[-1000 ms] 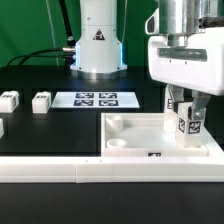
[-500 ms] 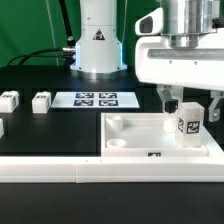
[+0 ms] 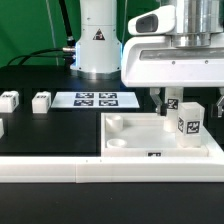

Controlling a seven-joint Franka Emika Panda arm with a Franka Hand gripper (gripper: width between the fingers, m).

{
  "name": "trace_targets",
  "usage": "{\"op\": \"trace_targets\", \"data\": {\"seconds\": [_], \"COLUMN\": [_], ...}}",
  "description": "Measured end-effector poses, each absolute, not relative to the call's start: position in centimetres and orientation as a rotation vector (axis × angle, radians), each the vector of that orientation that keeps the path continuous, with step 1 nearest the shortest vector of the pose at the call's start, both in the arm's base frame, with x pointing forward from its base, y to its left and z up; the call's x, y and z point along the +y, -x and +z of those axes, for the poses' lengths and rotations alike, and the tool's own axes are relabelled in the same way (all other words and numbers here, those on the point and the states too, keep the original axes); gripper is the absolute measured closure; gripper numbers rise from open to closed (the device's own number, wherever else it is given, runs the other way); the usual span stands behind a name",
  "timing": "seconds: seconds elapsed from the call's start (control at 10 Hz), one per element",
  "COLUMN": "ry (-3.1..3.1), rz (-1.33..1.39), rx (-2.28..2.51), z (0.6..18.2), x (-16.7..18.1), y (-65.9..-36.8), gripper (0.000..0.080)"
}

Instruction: Assemble square table

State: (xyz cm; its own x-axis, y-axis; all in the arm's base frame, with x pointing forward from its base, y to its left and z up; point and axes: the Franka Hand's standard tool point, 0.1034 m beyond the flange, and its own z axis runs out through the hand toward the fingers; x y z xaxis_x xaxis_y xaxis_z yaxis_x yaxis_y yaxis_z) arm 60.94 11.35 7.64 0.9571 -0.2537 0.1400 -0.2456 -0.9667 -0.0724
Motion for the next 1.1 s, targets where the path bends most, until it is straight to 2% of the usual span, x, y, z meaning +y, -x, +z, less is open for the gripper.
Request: {"op": "trace_targets", "data": {"seconds": [0.5,0.7,0.8,0.9,1.1], "ry": [3.117,3.116,3.116,3.116,3.105], "rz": [-0.242,-0.242,-0.242,-0.242,-0.239], "rx": [-0.105,-0.094,-0.073,-0.073,0.107], "z": [7.61,7.61,7.61,7.6,7.59], "x": [10.98,10.98,10.99,10.96,10.99], "y": [-60.99,-60.99,-60.99,-60.99,-60.97], "gripper": [0.0151,0.0393,0.0393,0.0511,0.051]}}
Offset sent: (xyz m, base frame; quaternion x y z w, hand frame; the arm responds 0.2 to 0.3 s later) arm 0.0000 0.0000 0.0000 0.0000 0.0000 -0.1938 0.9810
